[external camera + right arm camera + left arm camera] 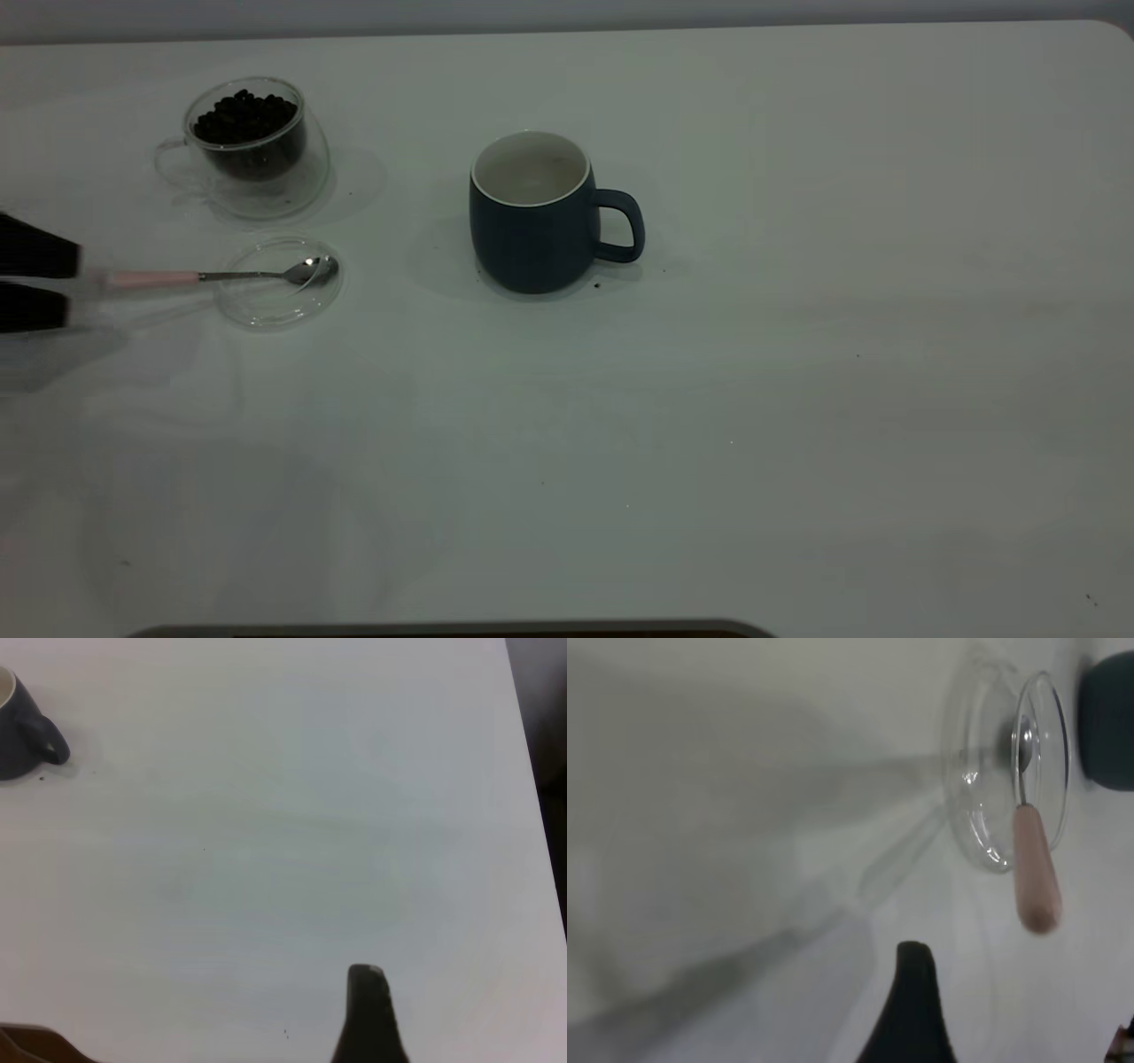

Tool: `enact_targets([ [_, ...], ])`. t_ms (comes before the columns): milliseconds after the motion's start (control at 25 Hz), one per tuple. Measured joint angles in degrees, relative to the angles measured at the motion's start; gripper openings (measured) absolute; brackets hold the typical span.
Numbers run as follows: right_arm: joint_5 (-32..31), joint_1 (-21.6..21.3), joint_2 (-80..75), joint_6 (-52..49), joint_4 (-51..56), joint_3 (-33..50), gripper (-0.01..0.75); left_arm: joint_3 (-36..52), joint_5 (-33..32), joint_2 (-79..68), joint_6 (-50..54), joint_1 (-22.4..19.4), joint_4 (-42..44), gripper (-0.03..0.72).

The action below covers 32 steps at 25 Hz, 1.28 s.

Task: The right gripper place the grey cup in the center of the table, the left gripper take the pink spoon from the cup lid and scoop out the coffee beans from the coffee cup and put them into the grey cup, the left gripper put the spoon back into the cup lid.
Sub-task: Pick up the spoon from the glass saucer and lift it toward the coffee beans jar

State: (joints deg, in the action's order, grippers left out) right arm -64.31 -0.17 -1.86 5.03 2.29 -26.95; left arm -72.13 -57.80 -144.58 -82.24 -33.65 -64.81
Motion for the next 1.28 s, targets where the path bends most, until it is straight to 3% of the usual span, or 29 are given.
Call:
enact_targets([
  [400, 0.0, 0.0, 0.23, 0.0, 0.0, 0.0, 0.588, -4.25, -0.46, -3.66, 3.02, 6.28, -1.01, 0.709],
  [640, 0.0, 0.0, 0.23, 0.0, 0.0, 0.0, 0.588, -4.43, -0.76, -4.06, 3.09, 7.43, -3.34, 0.686],
  [960, 0.0, 0.0, 0.23, 0.0, 0.0, 0.0, 0.588, -4.43, -3.05, -4.06, 3.45, 7.43, -4.81, 0.498],
  [1280, -0.04, 0.0, 0.23, 0.0, 0.0, 0.0, 0.588, -4.43, -3.1, -4.06, 4.29, 7.43, -4.94, 0.39],
])
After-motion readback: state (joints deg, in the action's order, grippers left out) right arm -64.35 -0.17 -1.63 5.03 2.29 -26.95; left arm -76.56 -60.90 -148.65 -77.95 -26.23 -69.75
